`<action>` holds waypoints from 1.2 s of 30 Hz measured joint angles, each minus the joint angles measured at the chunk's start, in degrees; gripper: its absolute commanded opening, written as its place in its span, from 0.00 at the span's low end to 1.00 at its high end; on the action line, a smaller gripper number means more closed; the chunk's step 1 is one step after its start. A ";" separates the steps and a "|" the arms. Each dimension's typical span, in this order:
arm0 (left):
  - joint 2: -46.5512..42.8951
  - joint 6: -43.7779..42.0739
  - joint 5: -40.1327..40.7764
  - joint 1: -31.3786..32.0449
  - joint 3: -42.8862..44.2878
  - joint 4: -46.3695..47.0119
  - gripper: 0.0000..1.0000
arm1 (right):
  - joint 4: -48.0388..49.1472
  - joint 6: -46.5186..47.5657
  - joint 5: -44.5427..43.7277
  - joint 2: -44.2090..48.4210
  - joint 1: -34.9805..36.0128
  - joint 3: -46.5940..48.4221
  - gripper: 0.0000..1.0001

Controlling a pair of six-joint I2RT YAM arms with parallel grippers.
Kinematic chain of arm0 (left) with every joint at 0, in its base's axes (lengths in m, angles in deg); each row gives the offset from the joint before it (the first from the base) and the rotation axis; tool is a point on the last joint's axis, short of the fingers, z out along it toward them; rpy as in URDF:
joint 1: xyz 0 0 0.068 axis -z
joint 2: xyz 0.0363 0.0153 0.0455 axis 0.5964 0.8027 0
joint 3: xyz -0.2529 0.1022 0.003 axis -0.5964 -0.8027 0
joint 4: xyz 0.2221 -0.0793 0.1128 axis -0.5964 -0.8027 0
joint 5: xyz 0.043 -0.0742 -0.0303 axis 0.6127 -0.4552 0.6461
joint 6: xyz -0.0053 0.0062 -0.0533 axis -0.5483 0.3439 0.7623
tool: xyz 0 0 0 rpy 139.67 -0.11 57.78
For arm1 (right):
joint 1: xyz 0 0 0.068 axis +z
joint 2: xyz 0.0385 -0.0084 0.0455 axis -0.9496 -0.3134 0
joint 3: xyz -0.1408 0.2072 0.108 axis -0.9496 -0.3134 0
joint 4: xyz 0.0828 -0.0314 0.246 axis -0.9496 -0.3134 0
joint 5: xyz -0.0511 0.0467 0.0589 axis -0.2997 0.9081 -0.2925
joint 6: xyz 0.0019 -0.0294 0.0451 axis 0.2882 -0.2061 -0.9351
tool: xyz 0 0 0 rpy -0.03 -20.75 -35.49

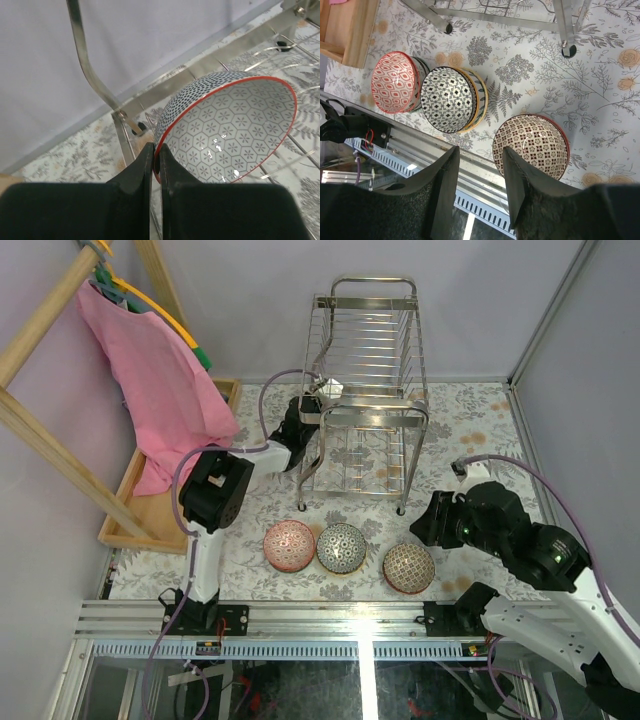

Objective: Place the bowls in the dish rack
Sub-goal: Place the bowl in the dish rack.

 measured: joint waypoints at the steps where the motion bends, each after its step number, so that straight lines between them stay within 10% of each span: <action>1: 0.44 -0.76 0.26 -0.07 0.74 0.17 0.00 | 0.07 0.09 0.02 0.02 0.00 -0.11 0.47; 36: 15.12 -18.91 5.27 -1.01 12.61 18.29 0.00 | 7.67 4.00 0.74 -7.89 0.00 -5.42 0.48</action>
